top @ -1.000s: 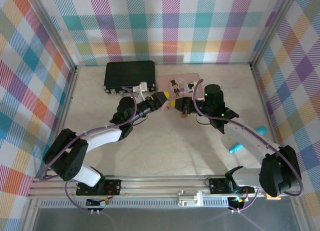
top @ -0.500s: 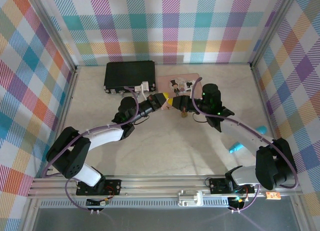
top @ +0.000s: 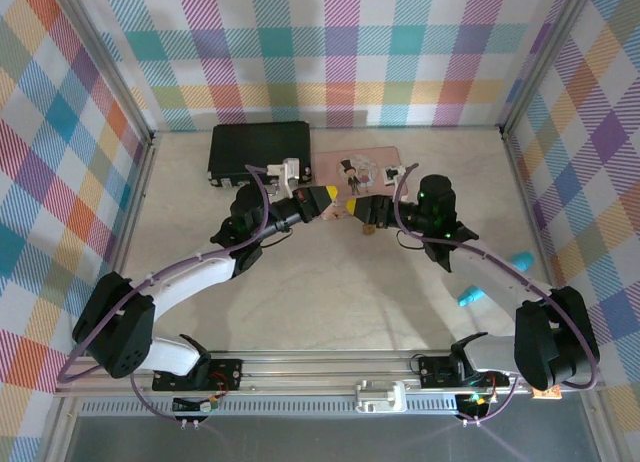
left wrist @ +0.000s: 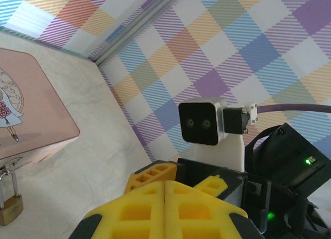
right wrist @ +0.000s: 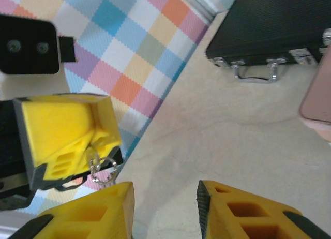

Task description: Unlock a padlock with a key

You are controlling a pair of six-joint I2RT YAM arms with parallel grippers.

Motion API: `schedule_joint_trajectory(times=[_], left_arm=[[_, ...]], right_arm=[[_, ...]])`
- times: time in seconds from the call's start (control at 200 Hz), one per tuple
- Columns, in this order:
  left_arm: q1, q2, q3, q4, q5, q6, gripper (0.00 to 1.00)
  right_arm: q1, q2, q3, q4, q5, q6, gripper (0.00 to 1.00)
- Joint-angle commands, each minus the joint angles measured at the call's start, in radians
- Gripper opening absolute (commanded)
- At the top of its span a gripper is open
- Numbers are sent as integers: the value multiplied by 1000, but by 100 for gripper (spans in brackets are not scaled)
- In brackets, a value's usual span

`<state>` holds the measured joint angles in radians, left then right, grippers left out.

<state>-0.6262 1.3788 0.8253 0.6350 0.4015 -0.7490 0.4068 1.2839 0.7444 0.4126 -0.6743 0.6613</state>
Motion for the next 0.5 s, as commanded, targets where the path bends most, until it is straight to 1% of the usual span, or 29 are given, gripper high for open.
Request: schedule_joint_trajectory(times=[0.0,0.115,0.25,0.495], left_arm=[[-4,-24,28,-82,32,63,0],[-6,-16,28,-83,36,71,0],[-6,0,35,-72,45,69,0],[-6,6,35,-45,56,65,0]], right_arm=[[1,12,-29,203,-97,37,37],[3,21,-45,298,-122,61,37],[4,60,-61,416,-160,139,35],[25,92,-71,435,-167,140,33]])
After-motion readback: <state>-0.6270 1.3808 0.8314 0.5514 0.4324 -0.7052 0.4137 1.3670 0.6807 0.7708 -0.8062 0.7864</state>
